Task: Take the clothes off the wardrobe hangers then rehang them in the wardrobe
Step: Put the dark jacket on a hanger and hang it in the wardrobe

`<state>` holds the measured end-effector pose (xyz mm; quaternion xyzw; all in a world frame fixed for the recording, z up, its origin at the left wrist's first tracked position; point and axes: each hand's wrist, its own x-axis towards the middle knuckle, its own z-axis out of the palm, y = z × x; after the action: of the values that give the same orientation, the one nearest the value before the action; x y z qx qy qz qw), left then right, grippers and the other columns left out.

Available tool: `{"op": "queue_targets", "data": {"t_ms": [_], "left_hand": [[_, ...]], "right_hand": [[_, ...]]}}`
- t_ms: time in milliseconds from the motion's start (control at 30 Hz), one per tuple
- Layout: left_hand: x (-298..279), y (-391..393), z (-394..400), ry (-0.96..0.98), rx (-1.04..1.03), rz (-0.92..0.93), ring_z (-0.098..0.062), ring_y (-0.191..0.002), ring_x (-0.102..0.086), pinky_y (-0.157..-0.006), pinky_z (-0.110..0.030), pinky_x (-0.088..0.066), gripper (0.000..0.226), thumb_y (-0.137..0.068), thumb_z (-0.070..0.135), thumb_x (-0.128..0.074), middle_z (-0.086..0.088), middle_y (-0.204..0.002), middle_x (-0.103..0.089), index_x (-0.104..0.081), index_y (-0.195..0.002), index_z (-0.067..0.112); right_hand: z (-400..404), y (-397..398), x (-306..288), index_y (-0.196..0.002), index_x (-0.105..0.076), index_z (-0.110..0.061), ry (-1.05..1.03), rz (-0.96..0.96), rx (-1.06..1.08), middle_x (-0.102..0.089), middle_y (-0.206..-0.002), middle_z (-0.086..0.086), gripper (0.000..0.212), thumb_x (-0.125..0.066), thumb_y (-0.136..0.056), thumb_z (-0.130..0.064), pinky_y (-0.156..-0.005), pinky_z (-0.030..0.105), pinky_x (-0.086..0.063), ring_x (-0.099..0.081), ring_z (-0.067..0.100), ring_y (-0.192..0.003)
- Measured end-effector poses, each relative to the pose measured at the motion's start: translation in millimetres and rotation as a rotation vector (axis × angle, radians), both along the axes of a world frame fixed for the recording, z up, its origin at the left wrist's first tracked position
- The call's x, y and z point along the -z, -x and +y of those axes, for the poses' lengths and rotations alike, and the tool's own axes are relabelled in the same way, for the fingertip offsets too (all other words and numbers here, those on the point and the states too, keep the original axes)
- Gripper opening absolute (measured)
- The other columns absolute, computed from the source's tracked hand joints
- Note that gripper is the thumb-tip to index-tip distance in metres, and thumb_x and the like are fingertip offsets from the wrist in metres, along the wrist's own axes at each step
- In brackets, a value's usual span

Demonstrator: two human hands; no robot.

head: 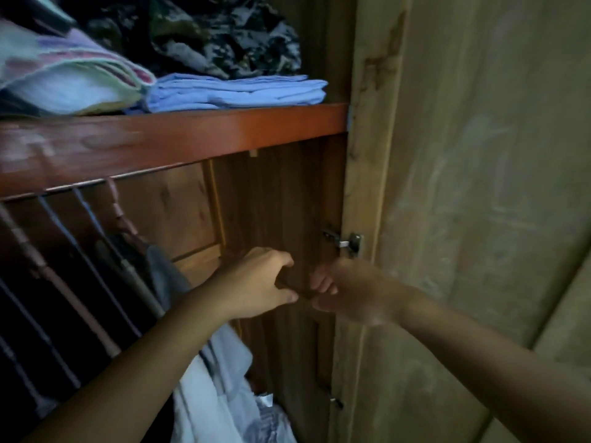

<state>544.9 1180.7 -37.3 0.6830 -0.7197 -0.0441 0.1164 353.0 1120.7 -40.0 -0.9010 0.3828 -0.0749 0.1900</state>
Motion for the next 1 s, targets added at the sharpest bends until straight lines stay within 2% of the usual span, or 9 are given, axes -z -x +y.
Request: {"op": "queue_targets", "data": {"t_ms": [100, 200, 333, 433, 500, 600, 733, 867, 1000], "left_hand": [[-3, 43, -5, -0.052, 0.099, 0.011, -0.013, -0.126, -0.048, -0.096, -0.029, -0.043, 0.065, -0.082, 0.056, -0.069, 0.004, -0.14, -0.051, -0.049, -0.139, 0.031], [-3, 93, -7, -0.181, 0.195, 0.028, -0.015, -0.127, -0.048, -0.103, -0.038, -0.045, 0.065, -0.083, 0.053, -0.07, 0.004, -0.143, -0.048, -0.048, -0.14, 0.032], [9, 167, -16, -0.239, 0.275, 0.018, -0.012, -0.125, -0.049, -0.1, -0.035, -0.046, 0.065, -0.083, 0.051, -0.071, 0.008, -0.143, -0.046, -0.046, -0.14, 0.035], [21, 221, -21, -0.233, 0.336, 0.0, -0.007, -0.12, -0.05, -0.081, -0.024, -0.043, 0.07, -0.078, 0.057, -0.072, 0.015, -0.141, -0.047, -0.042, -0.14, 0.041], [28, 255, -23, -0.212, 0.44, -0.005, 0.003, -0.103, -0.05, -0.067, -0.018, -0.038, 0.07, -0.075, 0.063, -0.07, 0.019, -0.134, -0.051, -0.043, -0.136, 0.045], [38, 308, -22, -0.203, 0.615, 0.015, 0.009, -0.086, -0.053, -0.062, -0.014, -0.039, 0.063, -0.073, 0.066, -0.068, 0.028, -0.116, -0.056, -0.048, -0.129, 0.045], [48, 372, -23, -0.214, 0.767, -0.004, -0.001, -0.103, -0.054, -0.08, -0.026, -0.049, 0.066, -0.075, 0.062, -0.07, 0.015, -0.132, -0.056, -0.048, -0.133, 0.041], [51, 422, -28, -0.145, 0.897, -0.139, -0.011, -0.115, -0.055, -0.08, -0.029, -0.042, 0.066, -0.079, 0.062, -0.068, 0.011, -0.137, -0.054, -0.045, -0.137, 0.04], [53, 463, -31, -0.082, 1.06, -0.216, -0.015, -0.118, -0.055, -0.08, -0.03, -0.038, 0.064, -0.08, 0.06, -0.066, 0.008, -0.137, -0.056, -0.048, -0.136, 0.036]], "right_hand": [[7, 51, -2, -0.097, -0.059, -0.041, 0.011, 0.066, 0.05, -0.056, -0.092, -0.021, 0.011, -0.066, -0.089, -0.038, -0.082, 0.026, -0.051, -0.058, 0.005, -0.094], [19, 103, -3, -0.114, -0.058, -0.038, 0.052, 0.213, 0.107, -0.05, -0.088, -0.025, 0.022, -0.062, -0.092, -0.043, -0.069, 0.017, -0.04, -0.052, 0.004, -0.09], [49, 173, -8, -0.127, -0.054, -0.031, 0.069, 0.266, 0.239, -0.06, -0.121, -0.009, 0.037, -0.061, -0.094, -0.044, -0.088, 0.03, -0.047, -0.056, 0.013, -0.108], [74, 234, -11, -0.128, -0.054, -0.028, 0.052, 0.297, 0.327, -0.062, -0.123, -0.004, 0.037, -0.063, -0.094, -0.039, -0.092, 0.036, -0.051, -0.059, 0.018, -0.111], [89, 274, -11, -0.127, -0.054, -0.027, 0.047, 0.322, 0.393, -0.062, -0.124, -0.002, 0.039, -0.066, -0.092, -0.035, -0.093, 0.038, -0.052, -0.06, 0.02, -0.111], [111, 327, -5, -0.129, -0.051, -0.029, 0.019, 0.344, 0.48, -0.059, -0.127, -0.005, 0.045, -0.071, -0.088, -0.033, -0.093, 0.035, -0.05, -0.056, 0.016, -0.111], [136, 378, 5, -0.13, -0.051, -0.031, -0.029, 0.328, 0.632, -0.057, -0.128, -0.008, 0.049, -0.073, -0.086, -0.036, -0.092, 0.03, -0.046, -0.054, 0.013, -0.11], [157, 413, 12, -0.133, -0.052, -0.029, -0.051, 0.318, 0.807, -0.058, -0.127, -0.008, 0.051, -0.072, -0.087, -0.038, -0.097, 0.032, -0.047, -0.054, 0.012, -0.112], [181, 436, 23, -0.127, -0.056, -0.028, -0.073, 0.275, 0.998, -0.062, -0.12, -0.008, 0.045, -0.072, -0.087, -0.039, -0.089, 0.028, -0.048, -0.055, 0.008, -0.102]]}}
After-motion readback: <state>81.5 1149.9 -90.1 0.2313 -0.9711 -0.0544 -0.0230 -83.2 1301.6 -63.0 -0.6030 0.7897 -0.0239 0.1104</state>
